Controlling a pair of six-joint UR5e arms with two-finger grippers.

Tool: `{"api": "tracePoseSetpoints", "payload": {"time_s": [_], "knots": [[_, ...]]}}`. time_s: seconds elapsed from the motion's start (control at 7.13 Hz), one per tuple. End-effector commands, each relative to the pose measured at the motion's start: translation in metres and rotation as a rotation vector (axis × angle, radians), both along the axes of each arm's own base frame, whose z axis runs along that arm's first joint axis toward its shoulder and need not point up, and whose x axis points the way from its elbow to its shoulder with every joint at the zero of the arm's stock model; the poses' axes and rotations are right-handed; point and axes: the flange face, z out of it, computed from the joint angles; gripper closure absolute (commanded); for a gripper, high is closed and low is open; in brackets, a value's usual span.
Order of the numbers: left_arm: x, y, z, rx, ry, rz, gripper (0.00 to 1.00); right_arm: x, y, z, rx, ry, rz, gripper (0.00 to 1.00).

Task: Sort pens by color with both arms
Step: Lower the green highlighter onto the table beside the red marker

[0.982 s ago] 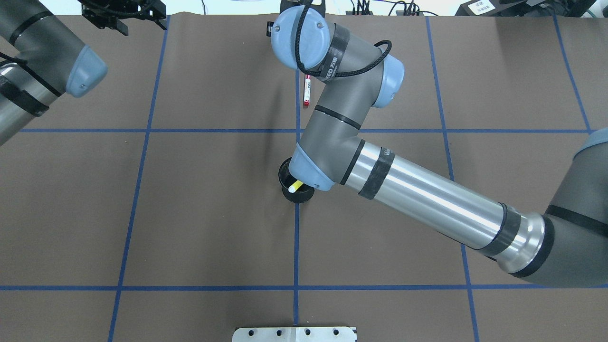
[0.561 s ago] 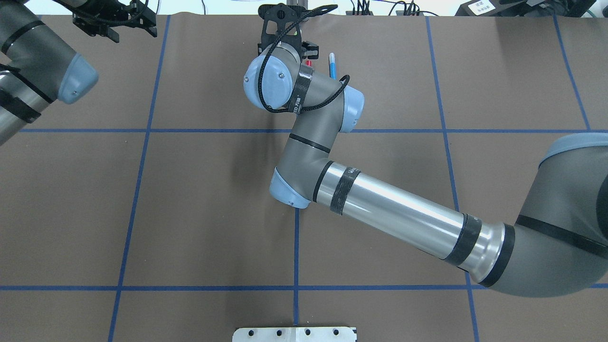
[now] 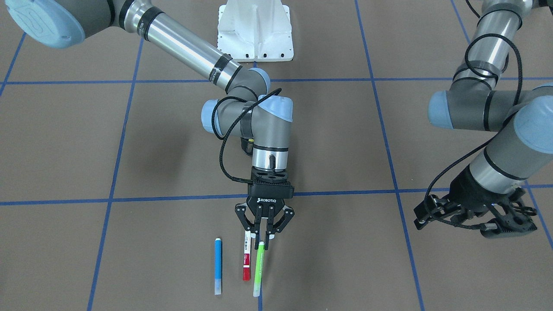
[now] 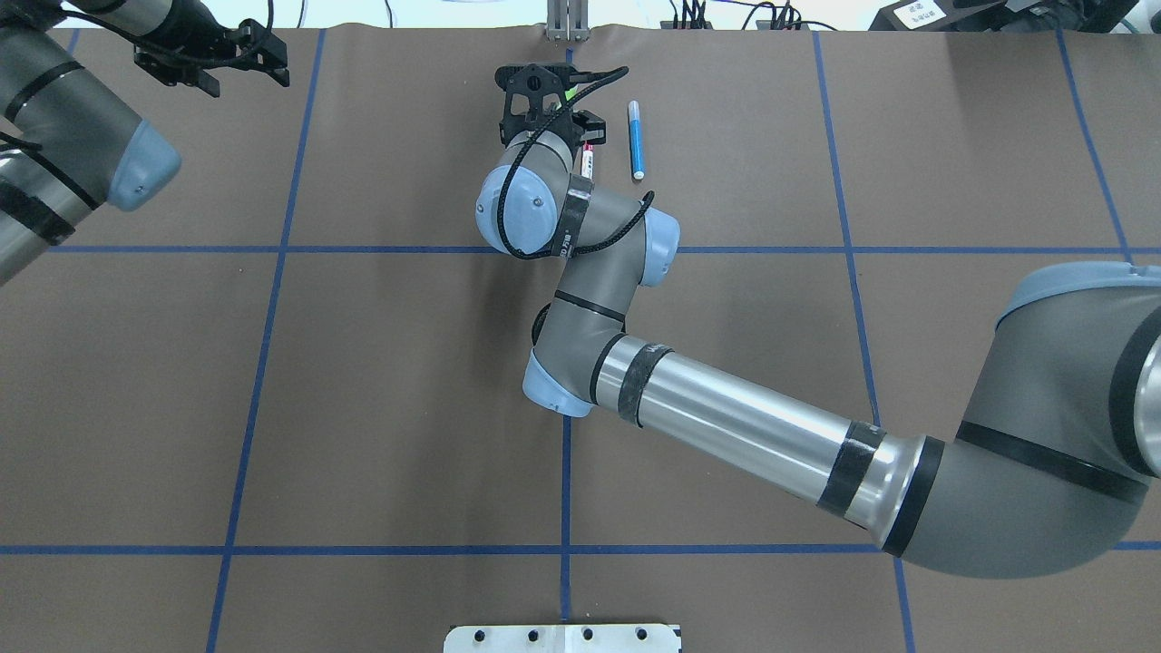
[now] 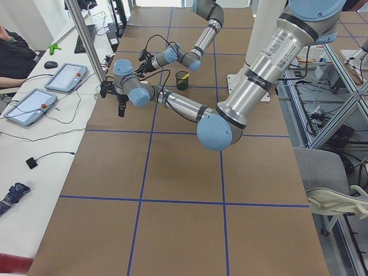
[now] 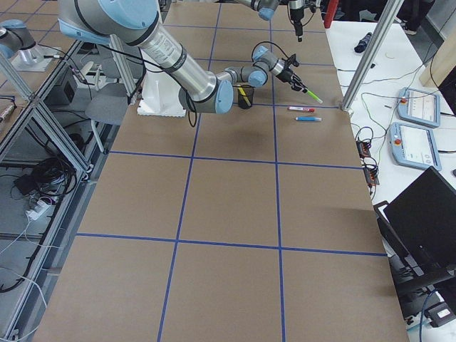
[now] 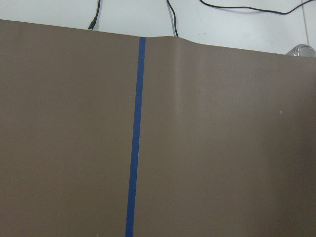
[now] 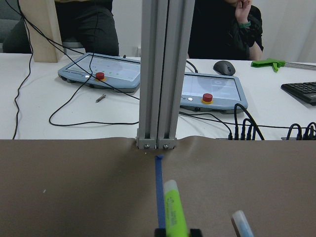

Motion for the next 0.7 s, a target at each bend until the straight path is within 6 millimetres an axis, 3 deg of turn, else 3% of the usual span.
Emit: {"api": "tracePoseSetpoints", "payload": {"time_s": [0.0, 0.14, 0.28, 0.42, 0.56], "knots": [[0.002, -0.004, 0.014, 0.002, 0.002, -0.001, 0.0, -0.012, 0.005, -0.002, 0.001, 0.008, -0.01, 1.0], [0.002, -0.004, 0.014, 0.002, 0.002, -0.001, 0.0, -0.016, 0.01, -0.007, 0.014, -0.017, -0.02, 1.0], [0.002, -0.004, 0.014, 0.002, 0.002, -0.001, 0.0, -0.02, 0.014, -0.006, 0.02, -0.031, -0.028, 0.85], [0.002, -0.004, 0.014, 0.002, 0.002, -0.001, 0.0, -0.02, 0.015, -0.007, 0.02, -0.035, -0.031, 0.01], [0.002, -0.004, 0.014, 0.002, 0.002, -0.001, 0.0, -0.02, 0.016, -0.012, 0.018, -0.036, -0.059, 0.0]]}}
